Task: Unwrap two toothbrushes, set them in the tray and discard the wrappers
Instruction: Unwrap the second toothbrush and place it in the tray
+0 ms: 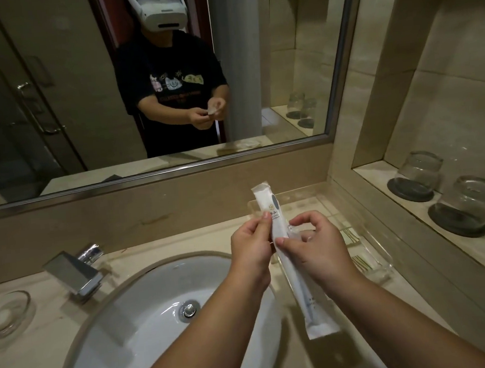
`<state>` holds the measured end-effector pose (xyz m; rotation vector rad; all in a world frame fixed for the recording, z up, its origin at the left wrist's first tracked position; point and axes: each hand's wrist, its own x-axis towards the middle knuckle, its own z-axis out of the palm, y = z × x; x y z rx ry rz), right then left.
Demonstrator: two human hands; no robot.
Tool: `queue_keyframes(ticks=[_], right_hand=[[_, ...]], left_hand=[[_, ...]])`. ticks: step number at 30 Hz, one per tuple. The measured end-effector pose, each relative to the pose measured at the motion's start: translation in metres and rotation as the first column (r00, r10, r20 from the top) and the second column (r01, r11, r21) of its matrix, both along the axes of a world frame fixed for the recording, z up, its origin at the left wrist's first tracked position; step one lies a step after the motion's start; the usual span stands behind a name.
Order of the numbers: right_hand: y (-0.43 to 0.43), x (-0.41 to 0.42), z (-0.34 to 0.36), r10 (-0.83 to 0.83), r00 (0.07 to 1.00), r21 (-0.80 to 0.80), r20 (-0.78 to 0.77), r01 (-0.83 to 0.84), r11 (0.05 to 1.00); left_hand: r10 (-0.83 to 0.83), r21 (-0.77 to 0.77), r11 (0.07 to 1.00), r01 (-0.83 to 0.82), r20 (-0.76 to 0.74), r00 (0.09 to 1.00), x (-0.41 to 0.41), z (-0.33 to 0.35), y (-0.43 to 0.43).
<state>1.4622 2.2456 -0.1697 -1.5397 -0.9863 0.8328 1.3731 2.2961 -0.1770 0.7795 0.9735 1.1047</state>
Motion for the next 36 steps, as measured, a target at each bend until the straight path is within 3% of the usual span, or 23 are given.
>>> queue_keyframes(ticks=[4, 10, 18, 23, 28, 32, 36], right_hand=[[0.004, -0.001, 0.002, 0.005, 1.0, 0.054, -0.018, -0.004, 0.999], [0.013, 0.005, 0.014, 0.032, 0.998, -0.02, -0.058, -0.033, 0.999], [0.014, 0.0, 0.003, 0.0, 0.981, -0.004, 0.192, 0.001, 1.0], [0.014, 0.002, -0.008, -0.084, 0.996, -0.037, -0.032, 0.083, 0.996], [0.014, 0.009, -0.008, -0.091, 0.944, -0.023, -0.317, 0.088, 0.996], [0.02, 0.019, 0.004, -0.091, 0.929, -0.019, -0.358, 0.09, 0.996], [0.025, 0.045, 0.024, -0.121, 0.884, 0.01, -0.451, 0.141, 0.99]], left_hand=[[-0.005, 0.014, 1.0, 0.005, 0.017, 1.0, -0.003, 0.003, 0.003], [0.01, 0.052, 0.999, -0.009, -0.027, 1.0, -0.002, 0.006, 0.005], [0.083, 0.088, 0.993, -0.073, -0.112, 0.99, 0.001, 0.001, 0.003], [0.087, 0.083, 0.994, -0.073, -0.17, 0.982, 0.002, -0.006, 0.004], [0.071, 0.101, 0.993, -0.054, -0.171, 0.983, 0.002, -0.008, 0.005], [0.04, 0.157, 0.988, -0.002, -0.242, 0.969, 0.006, -0.01, 0.004], [-0.029, 0.098, 0.994, 0.057, -0.266, 0.964, 0.006, -0.017, 0.005]])
